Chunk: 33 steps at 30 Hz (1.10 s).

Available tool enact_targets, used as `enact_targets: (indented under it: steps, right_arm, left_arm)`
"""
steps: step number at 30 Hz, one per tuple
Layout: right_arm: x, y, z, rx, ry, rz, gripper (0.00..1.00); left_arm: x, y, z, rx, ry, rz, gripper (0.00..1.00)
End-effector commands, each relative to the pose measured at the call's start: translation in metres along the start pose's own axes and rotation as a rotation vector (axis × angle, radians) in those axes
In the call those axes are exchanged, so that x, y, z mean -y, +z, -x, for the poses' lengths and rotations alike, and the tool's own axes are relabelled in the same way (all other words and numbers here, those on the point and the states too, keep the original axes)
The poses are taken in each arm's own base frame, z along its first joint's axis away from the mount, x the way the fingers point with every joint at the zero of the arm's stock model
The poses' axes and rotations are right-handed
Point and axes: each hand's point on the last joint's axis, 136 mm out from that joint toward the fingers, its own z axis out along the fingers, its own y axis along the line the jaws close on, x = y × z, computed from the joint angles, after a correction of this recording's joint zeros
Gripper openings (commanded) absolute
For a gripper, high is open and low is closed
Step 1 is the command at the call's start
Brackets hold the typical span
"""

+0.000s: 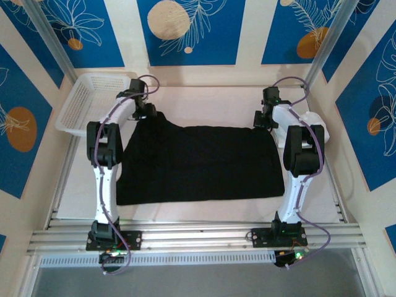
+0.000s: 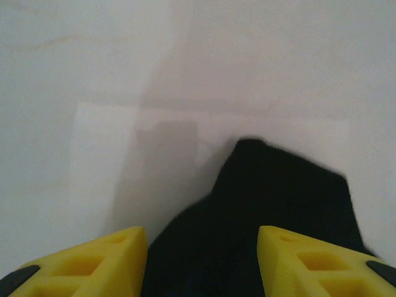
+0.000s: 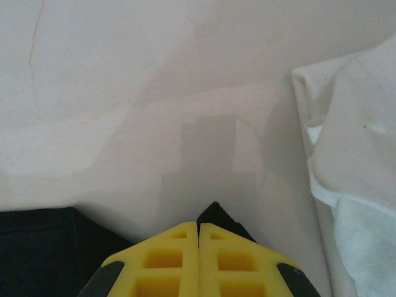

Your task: Fold the inside-out t-shirt

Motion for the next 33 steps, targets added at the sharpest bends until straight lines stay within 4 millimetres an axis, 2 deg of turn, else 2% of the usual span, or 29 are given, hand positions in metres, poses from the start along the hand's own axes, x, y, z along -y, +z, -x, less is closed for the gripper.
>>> enact_targets:
  steps: [1,4,8,14,20,25,33]
  right_arm:
    - [-0.003,-0.010,0.004,0.025,-0.013,0.022,0.00]
    - [-0.004,-0.009,0.004,0.024,-0.012,0.026,0.00]
    - [-0.004,-0.008,0.003,0.022,-0.010,0.030,0.00]
    - [-0.004,-0.007,0.002,0.020,-0.009,0.030,0.00]
    - [-0.003,-0.006,0.001,0.017,-0.012,0.027,0.00]
    - [-0.001,-0.007,0.000,0.017,-0.009,0.027,0.00]
    - [0.000,-0.005,0.000,0.014,-0.005,0.028,0.00]
  left_arm:
    - [0.021,-0.037,0.010,0.107,0.130,0.059,0.52]
    - [0.035,-0.034,-0.003,0.098,0.237,0.104,0.54]
    - [0.053,-0.016,-0.019,0.049,0.339,0.107,0.54]
    - [0.068,0.007,-0.026,-0.015,0.403,0.094,0.54]
    - [0.070,0.026,-0.028,-0.053,0.415,0.091,0.53]
    - [0.068,0.028,-0.029,-0.069,0.409,0.103,0.53]
    - [0.052,0.027,-0.035,-0.117,0.384,0.156,0.38]
